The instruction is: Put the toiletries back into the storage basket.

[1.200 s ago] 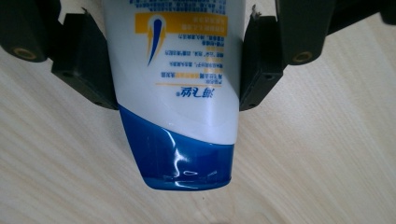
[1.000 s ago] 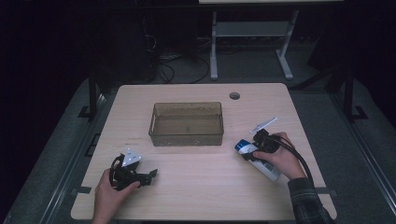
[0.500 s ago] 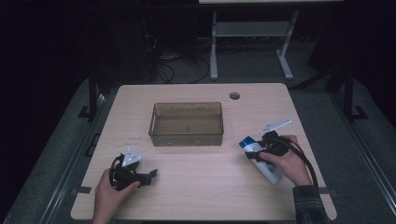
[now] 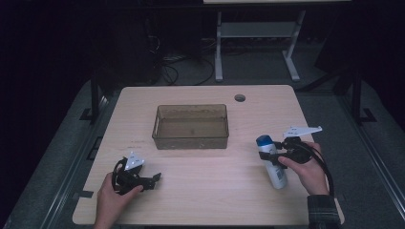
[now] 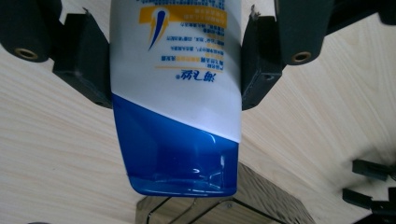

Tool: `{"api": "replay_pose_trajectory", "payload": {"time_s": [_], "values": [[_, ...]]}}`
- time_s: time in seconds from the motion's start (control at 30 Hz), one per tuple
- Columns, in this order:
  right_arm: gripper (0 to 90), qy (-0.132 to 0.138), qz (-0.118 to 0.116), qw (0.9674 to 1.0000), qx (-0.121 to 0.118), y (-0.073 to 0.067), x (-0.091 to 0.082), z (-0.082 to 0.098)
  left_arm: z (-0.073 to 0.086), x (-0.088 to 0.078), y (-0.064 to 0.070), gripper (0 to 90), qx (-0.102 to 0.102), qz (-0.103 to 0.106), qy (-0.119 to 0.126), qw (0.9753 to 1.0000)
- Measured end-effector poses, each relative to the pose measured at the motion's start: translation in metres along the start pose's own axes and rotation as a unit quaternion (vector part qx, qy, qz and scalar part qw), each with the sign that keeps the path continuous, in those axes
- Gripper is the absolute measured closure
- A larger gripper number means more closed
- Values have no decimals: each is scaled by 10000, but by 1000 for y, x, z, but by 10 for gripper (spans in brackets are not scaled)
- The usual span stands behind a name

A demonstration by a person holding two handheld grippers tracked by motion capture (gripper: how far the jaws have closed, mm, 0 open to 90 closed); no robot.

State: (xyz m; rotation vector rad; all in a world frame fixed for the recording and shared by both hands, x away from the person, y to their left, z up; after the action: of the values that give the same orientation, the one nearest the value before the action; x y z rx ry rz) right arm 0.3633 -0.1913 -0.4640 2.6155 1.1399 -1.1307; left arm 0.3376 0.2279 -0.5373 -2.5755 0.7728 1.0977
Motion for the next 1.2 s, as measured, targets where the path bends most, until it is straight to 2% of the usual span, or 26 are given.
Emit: {"api": "replay_pose_trajectory", "payload": {"time_s": [0.23, 0.43, 0.53, 0.9, 1.2], "values": [[336, 205, 26, 9998, 35, -2, -11, -1, 0, 0, 0, 126, 1, 0, 0, 10000], [337, 491, -6, 9987, 113, -2, -24, -5, 0, 0, 0, 126, -1, 0, 1, 10000], [336, 619, 42, 9980, 71, -2, -26, -7, 0, 0, 0, 126, 0, 0, 0, 10000], [335, 890, 142, 9959, 20, -5, -26, -15, 0, 0, 0, 126, -4, 0, 1, 10000], [334, 1235, 246, 9920, 4, -6, -27, -29, 0, 0, 0, 126, -16, -1, 12, 10000]]}}
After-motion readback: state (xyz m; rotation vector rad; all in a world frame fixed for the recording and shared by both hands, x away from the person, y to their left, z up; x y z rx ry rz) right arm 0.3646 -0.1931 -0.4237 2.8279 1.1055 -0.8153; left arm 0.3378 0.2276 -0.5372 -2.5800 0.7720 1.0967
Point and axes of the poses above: each handheld gripper's, and its own axes: x roughly forward along the jaws, z roughly out of its underside, y roughly to its right, the point moved 9 cm from there along x, roughly forward along the jaws, and after that the axes turned 3 degrees about -y, right-handed, at the moved point
